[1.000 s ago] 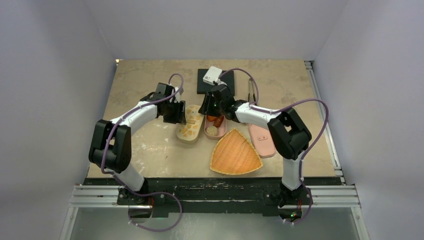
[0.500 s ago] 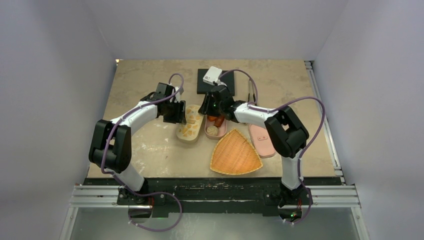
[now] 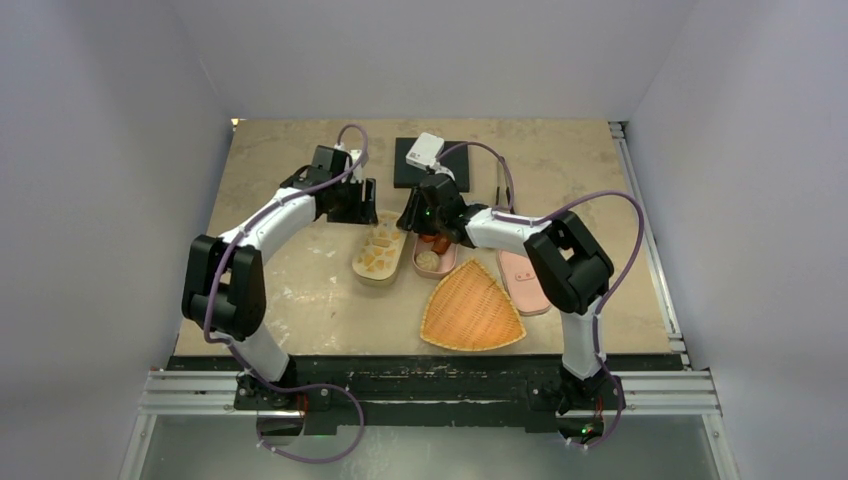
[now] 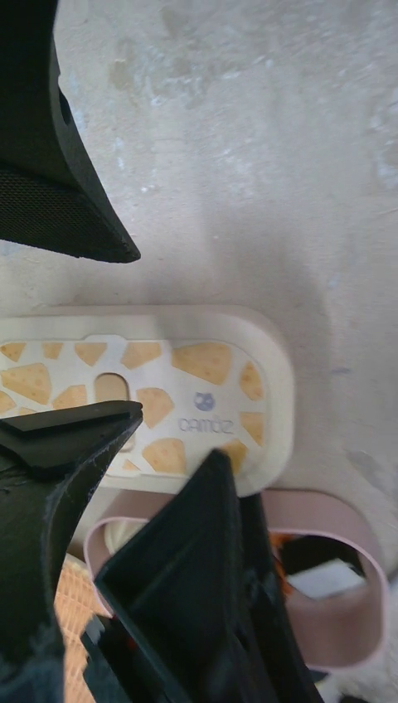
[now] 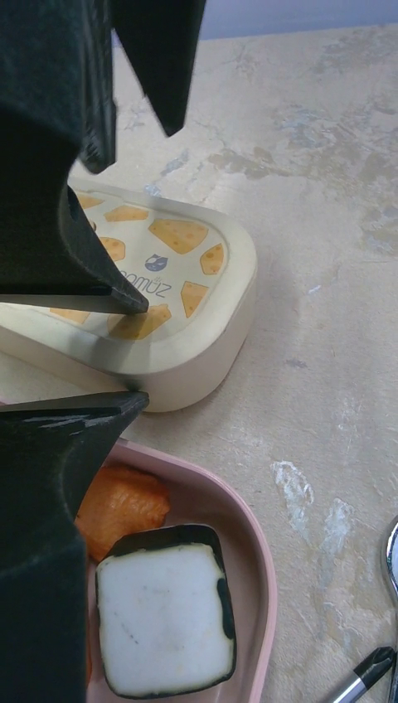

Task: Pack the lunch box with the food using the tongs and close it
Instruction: Close the box lid on the packing box.

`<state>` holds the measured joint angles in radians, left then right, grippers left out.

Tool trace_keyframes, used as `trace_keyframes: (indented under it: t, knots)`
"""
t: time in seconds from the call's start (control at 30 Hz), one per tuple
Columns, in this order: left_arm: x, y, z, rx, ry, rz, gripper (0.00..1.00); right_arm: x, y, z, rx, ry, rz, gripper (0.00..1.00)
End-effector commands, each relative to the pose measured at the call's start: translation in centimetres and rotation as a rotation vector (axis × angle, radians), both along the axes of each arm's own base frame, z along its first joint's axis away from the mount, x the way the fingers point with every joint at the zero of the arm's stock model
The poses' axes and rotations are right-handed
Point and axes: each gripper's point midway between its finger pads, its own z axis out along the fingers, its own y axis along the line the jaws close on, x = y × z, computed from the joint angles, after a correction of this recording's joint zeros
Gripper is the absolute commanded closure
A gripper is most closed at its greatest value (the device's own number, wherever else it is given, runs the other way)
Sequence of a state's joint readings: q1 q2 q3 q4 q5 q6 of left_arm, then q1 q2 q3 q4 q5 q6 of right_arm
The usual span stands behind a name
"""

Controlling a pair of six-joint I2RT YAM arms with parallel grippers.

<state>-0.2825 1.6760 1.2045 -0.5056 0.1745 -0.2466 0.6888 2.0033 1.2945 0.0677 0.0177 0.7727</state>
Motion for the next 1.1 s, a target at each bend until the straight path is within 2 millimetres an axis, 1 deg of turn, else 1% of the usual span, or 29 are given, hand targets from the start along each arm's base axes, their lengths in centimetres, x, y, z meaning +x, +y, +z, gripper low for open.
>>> trace_keyframes:
  t: [0.0,0.07,0.1,0.23,0.33,0.43,0.53,0.63,0.8,0.93,1.07]
  knots:
    - [3.2,-0.9,1.4,-0.036,-0.082,0.024,0.39,-1.2,-2.1,-3.0,-0.104,0.049,-0.035,0.59]
    - [3.2,-1.0,0.0,-0.024,-0.045,0.021,0.39,-1.2,-2.2,-3.0,-0.104,0.048,-0.035,0.6]
    - [3.2,-0.9,-0.9,-0.016,-0.021,0.019,0.39,-1.3,-2.2,-2.9,-0.104,0.045,-0.034,0.6]
    - [2.7,-1.0,-3.2,-0.011,0.027,0.011,0.39,-1.7,-2.1,-2.9,-0.105,0.043,-0.029,0.59]
    - [2.0,-0.5,-4.9,0.02,0.075,0.012,0.4,-2.3,-1.6,-2.7,-0.103,0.041,-0.014,0.59]
    - [0.9,0.1,-6.3,0.06,0.124,0.009,0.42,-2.8,-1.1,-1.7,-0.088,0.027,-0.001,0.55]
    - [0.3,0.7,-6.9,0.085,0.143,0.011,0.44,-3.2,-0.7,-0.3,-0.061,0.013,0.008,0.5]
    - [-0.1,1.1,-6.9,0.104,0.148,0.015,0.45,-4.0,-0.2,1.8,-0.027,-0.013,0.021,0.45]
    - [-0.2,1.2,-6.7,0.113,0.145,0.012,0.46,-6.2,1.1,3.7,-0.001,-0.025,0.064,0.41]
    - [-0.2,1.3,-6.6,0.117,0.145,0.011,0.46,-7.9,2.0,4.0,0.011,-0.014,0.085,0.41]
    - [-0.3,1.3,-6.5,0.116,0.146,0.009,0.46,-10.3,3.1,2.6,0.009,0.03,0.132,0.43]
